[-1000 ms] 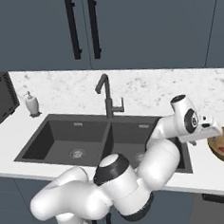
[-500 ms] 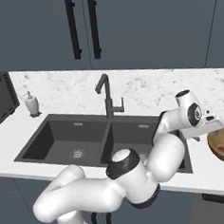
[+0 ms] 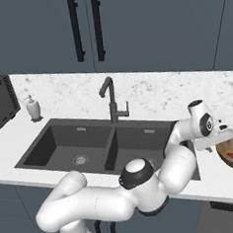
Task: Pick the tomato from the sink and place it in the bowl. Then pick the bowl and place it in the microwave. Then close the microwave door and press the start button.
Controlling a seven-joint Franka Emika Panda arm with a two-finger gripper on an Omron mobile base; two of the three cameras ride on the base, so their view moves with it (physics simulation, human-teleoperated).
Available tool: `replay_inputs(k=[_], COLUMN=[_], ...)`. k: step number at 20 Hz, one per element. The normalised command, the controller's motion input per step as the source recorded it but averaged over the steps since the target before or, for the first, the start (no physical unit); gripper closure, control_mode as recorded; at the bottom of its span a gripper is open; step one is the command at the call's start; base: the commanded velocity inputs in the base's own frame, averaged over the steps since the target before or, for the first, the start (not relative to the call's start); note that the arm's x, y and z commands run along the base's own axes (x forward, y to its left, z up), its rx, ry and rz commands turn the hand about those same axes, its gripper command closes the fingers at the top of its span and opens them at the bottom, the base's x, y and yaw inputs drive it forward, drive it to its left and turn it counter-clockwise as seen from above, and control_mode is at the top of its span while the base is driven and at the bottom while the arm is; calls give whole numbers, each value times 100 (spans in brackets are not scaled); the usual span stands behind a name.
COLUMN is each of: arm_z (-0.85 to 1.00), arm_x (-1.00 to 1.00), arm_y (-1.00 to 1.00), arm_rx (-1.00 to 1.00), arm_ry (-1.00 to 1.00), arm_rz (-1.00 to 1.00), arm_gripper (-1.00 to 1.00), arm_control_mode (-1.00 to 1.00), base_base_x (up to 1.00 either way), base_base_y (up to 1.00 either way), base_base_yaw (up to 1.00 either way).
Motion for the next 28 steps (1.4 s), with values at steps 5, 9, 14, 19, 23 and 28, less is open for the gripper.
replay_inputs(k=[5,9,14,19,23,28], arm_z=[-31,-22,-3,22,24,65], arm_x=[-1,-19,-59,-82,-76,-50], arm_y=[-18,8,29,69,72,55], arm_rx=[0,-3,-6,-15,-15,-11], arm_ry=[0,0,-8,-35,-32,2], arm_rz=[9,2,6,22,32,30], arm_gripper=[100,100,100,100,100,100], arm_control_mode=[-100,-100,-100,-100,-100,-100], base_base_x=[0,0,0,0,0,0], base_base_y=[0,0,0,0,0,0], base_base_yaw=[0,0,0,0,0,0])
